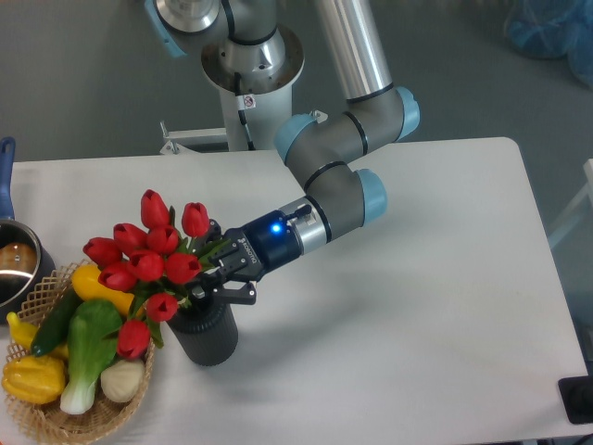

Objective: Insert the flowers into the vase
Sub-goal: 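Push the tulips further down into the vase with the gripper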

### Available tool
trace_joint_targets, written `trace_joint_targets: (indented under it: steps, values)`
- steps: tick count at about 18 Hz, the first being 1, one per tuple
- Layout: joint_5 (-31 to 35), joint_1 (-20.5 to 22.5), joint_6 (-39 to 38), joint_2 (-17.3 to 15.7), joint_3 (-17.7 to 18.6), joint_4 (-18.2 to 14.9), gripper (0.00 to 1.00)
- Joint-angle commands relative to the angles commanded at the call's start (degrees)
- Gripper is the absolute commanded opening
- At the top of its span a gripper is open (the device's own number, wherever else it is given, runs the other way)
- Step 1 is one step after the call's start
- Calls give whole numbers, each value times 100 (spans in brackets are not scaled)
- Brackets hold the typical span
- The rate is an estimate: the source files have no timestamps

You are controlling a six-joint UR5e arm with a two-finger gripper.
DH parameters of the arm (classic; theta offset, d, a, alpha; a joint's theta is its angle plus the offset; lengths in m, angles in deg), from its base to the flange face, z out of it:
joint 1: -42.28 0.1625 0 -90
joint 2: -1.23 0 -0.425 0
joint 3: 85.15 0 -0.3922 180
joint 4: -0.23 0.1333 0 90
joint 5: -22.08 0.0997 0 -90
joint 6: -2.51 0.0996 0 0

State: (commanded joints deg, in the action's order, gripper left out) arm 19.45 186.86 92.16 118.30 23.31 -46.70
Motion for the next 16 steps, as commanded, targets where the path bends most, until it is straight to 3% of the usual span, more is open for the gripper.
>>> trace_joint_targets:
  steps: [16]
  values:
    - [26, 123, 369, 167, 53, 9, 25]
